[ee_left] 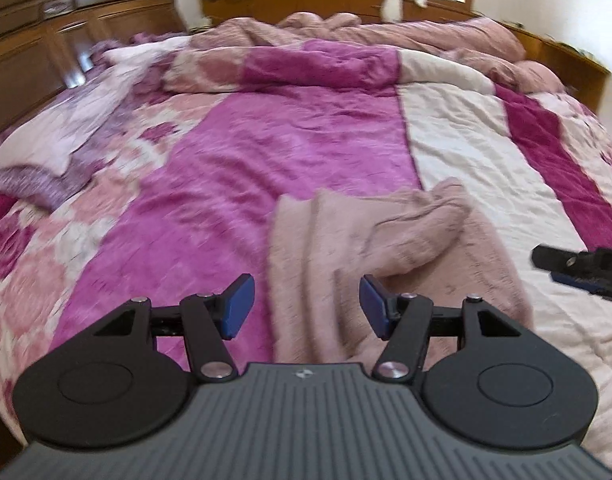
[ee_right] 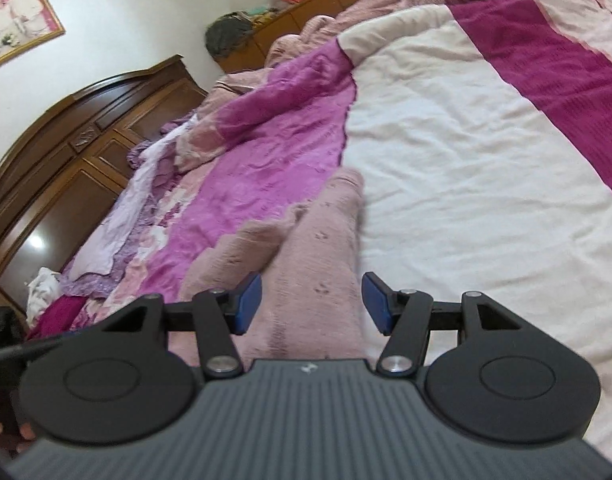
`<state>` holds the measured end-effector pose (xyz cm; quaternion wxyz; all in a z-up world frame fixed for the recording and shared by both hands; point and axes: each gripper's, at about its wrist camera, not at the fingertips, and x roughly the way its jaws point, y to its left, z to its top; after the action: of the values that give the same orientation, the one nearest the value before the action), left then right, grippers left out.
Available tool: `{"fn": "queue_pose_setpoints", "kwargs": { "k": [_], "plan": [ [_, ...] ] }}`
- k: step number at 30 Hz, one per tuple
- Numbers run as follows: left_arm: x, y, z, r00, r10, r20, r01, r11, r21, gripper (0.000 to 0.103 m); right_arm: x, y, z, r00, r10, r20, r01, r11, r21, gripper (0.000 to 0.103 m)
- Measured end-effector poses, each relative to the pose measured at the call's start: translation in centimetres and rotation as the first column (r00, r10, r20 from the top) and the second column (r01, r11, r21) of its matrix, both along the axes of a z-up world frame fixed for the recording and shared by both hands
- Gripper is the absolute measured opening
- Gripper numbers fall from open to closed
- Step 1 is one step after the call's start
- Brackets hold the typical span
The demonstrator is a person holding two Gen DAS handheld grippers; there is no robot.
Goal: Fold small clothes
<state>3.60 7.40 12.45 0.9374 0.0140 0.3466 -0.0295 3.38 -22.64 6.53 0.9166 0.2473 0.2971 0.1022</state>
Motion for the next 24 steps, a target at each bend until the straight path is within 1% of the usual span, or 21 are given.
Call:
{"fn": "queue_pose_setpoints", "kwargs": {
  "k": [3, 6, 12, 15, 19, 20, 21, 22, 23, 24],
  "plan": [
    [1.7, -1.6, -0.3, 0.998, -0.057, -0.002, 0.057, 0.998, 0.006, 0.066, 0.2, 0.0, -0.8, 1.000, -0.010, -0.015, 0.010, 1.000, -0.021, 0.059],
    [3.2, -3.4, -1.0, 0.992, -0.126, -0.006, 0.126, 0.992, 0.011, 0.066, 0.4, -0.1, -1.4, 1.000, -0.007, -0.027, 0.007, 1.000, -0.014, 0.059],
    [5.8, -6.1, -3.1, 0.972, -0.234, -0.027, 0.236, 0.969, 0.075, 0.066, 0.5, 0.1, -2.1, 0.999, 0.004, -0.040, -0.003, 1.000, 0.001, 0.059],
    [7.0, -6.8, -4.3, 0.967, -0.252, -0.022, 0.253, 0.963, 0.094, 0.066, 0.6, 0.1, -2.4, 0.999, 0.007, -0.040, -0.006, 1.000, 0.013, 0.059],
    [8.3, -6.7, -5.4, 0.963, -0.270, 0.004, 0.269, 0.960, 0.083, 0.066, 0.6, 0.1, -2.7, 0.999, 0.011, -0.038, -0.011, 1.000, 0.019, 0.059],
    [8.5, -6.7, -5.7, 0.962, -0.273, 0.018, 0.270, 0.959, 0.082, 0.064, 0.7, 0.1, -2.7, 0.999, 0.014, -0.038, -0.013, 1.000, 0.020, 0.059],
    [8.7, -6.7, -5.8, 0.960, -0.278, 0.031, 0.275, 0.958, 0.079, 0.059, 0.7, 0.2, -2.7, 0.999, 0.016, -0.038, -0.015, 1.000, 0.020, 0.059],
    [8.7, -6.6, -6.0, 0.956, -0.288, 0.046, 0.285, 0.956, 0.068, 0.037, 0.7, 0.2, -2.8, 0.999, 0.018, -0.038, -0.017, 1.000, 0.018, 0.059],
    [8.9, -6.5, -6.0, 0.954, -0.295, 0.053, 0.292, 0.955, 0.051, 0.018, 0.8, 0.3, -2.8, 0.999, 0.021, -0.036, -0.021, 1.000, 0.017, 0.059],
    [9.0, -6.3, -6.0, 0.954, -0.293, 0.059, 0.291, 0.956, 0.035, 0.015, 0.9, 0.3, -2.9, 0.999, 0.026, -0.033, -0.025, 1.000, 0.015, 0.059]
  ]
}}
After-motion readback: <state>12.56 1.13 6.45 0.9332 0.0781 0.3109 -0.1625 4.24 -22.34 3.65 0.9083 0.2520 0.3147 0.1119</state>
